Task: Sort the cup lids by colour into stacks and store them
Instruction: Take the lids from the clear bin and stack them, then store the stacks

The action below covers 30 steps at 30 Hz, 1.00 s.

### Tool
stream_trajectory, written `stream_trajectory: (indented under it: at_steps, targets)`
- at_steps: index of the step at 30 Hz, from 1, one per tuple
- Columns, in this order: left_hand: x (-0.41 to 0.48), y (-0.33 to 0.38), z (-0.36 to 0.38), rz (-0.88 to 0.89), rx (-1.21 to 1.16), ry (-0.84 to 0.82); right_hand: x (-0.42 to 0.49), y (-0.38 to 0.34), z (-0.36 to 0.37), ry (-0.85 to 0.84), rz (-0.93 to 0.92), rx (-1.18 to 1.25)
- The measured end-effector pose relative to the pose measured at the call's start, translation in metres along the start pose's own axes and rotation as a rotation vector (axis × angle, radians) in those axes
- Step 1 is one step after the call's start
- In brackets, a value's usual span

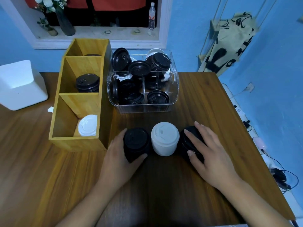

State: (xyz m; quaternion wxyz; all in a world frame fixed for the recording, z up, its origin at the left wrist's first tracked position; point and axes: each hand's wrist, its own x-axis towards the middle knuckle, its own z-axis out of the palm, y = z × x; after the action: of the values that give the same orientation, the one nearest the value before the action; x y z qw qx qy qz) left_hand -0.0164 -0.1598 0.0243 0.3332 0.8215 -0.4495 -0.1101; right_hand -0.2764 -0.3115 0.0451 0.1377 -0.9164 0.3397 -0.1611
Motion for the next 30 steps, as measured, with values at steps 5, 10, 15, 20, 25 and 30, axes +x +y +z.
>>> stream_trajectory:
  at_steps: [5, 10, 15, 20, 25, 30]
  targets:
    - [-0.001, -0.002, 0.001, -0.020, 0.002, -0.014, 0.016, -0.007, -0.027, -0.004, -0.009, -0.001]
    - [-0.001, -0.002, 0.001, -0.033, -0.002, -0.022, 0.103, -0.038, -0.056, 0.104, -0.011, 0.046]
    - [-0.001, -0.001, 0.000, -0.034, -0.013, -0.020, 0.210, -0.065, -0.034, -0.120, -0.021, -0.049]
    - [-0.001, -0.001, -0.001, -0.040, -0.027, -0.040, 0.264, -0.075, 0.002, -0.521, 0.089, -0.285]
    - [0.000, -0.003, 0.000, -0.055, -0.025, -0.035, 0.273, -0.075, 0.015, -0.556, 0.079, -0.392]
    - [0.000, -0.005, 0.000, -0.048, -0.020, -0.046, 0.254, -0.079, -0.013, -0.321, 0.014, -0.454]
